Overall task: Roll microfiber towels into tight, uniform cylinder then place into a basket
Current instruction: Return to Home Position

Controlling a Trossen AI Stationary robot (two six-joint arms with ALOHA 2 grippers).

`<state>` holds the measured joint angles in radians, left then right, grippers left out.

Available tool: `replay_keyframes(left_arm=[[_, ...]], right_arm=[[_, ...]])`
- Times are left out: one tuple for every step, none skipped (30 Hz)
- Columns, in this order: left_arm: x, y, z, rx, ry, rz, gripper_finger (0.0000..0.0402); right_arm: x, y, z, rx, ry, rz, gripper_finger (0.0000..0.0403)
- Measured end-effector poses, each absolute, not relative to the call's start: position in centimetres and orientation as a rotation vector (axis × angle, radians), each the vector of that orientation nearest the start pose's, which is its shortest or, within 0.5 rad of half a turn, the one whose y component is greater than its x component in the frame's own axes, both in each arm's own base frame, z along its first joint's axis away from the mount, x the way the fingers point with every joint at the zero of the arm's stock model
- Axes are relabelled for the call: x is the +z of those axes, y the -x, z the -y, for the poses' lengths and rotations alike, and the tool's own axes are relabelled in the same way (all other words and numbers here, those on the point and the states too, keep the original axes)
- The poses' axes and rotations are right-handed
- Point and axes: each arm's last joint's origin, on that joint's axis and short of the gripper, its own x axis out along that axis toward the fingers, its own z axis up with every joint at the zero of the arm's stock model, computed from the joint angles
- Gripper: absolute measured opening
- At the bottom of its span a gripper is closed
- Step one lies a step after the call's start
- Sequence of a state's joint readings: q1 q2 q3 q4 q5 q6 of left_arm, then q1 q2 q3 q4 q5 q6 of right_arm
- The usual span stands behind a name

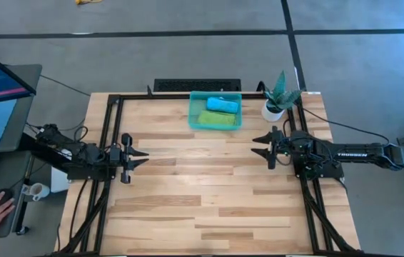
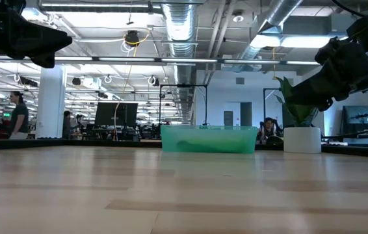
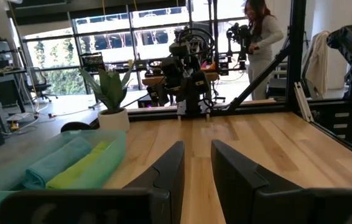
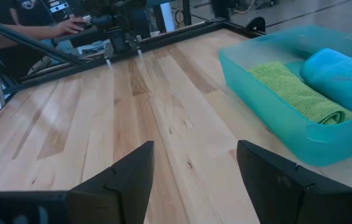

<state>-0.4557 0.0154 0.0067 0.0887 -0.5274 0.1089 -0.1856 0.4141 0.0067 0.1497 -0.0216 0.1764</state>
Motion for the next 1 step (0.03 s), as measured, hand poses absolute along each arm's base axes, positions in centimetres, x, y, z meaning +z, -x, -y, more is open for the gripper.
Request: replay_keyframes(left_arm=[[17.28, -9.08, 2.83, 0.075, -0.071, 0.067, 0.0071]], right_arm=[[14.31, -11.86, 2.16, -0.186, -0.202, -0.242, 0.0249]])
